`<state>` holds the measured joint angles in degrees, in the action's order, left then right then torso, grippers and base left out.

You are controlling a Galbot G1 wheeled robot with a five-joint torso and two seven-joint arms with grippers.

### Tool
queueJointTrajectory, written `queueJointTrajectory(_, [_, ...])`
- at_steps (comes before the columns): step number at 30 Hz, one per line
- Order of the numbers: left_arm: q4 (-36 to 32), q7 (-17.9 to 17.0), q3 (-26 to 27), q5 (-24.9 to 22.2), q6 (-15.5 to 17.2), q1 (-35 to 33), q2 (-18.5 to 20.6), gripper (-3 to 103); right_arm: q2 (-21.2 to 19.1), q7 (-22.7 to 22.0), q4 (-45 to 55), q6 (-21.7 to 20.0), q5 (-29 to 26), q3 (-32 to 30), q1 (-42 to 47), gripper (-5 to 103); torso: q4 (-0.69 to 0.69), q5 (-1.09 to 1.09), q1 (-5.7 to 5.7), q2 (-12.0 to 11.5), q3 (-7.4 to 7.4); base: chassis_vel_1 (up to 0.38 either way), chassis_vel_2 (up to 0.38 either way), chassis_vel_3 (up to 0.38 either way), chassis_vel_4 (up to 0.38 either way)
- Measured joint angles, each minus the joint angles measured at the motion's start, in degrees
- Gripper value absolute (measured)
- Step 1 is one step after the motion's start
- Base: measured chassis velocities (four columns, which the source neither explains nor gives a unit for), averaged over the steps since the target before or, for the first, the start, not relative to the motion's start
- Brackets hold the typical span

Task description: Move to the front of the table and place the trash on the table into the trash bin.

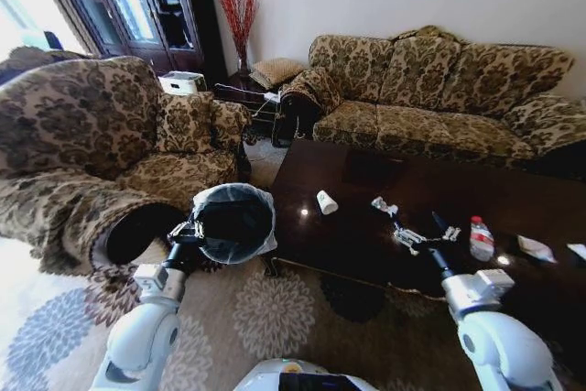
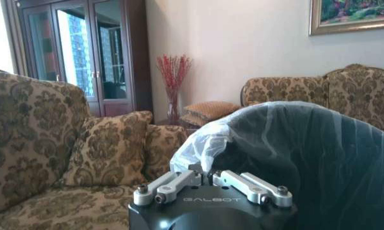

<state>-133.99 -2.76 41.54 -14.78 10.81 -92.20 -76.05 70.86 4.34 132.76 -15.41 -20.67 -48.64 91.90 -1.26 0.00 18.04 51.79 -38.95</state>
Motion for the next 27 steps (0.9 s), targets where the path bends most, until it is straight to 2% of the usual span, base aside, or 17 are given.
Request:
queueJointTrajectory(18, [-0.1,0.0,0.0,-0.1,0.0,0.0,0.0,3,-0.1,-0.1,0.0,-0.1,0.0,0.0,-0.1,100,0.0,0.0,-0.02,0.0,0.0,-0.085,0.091,0.092,-0.084])
queueJointTrajectory(27, [-0.1,0.0,0.0,-0.1,0.0,0.0,0.0,3,-0.1,-0.2,0.0,-0.1,0.0,0.0,0.0,100,0.0,0.0,-0.07,0.0,0.03,-0.018,0.007,0.01,-0.012])
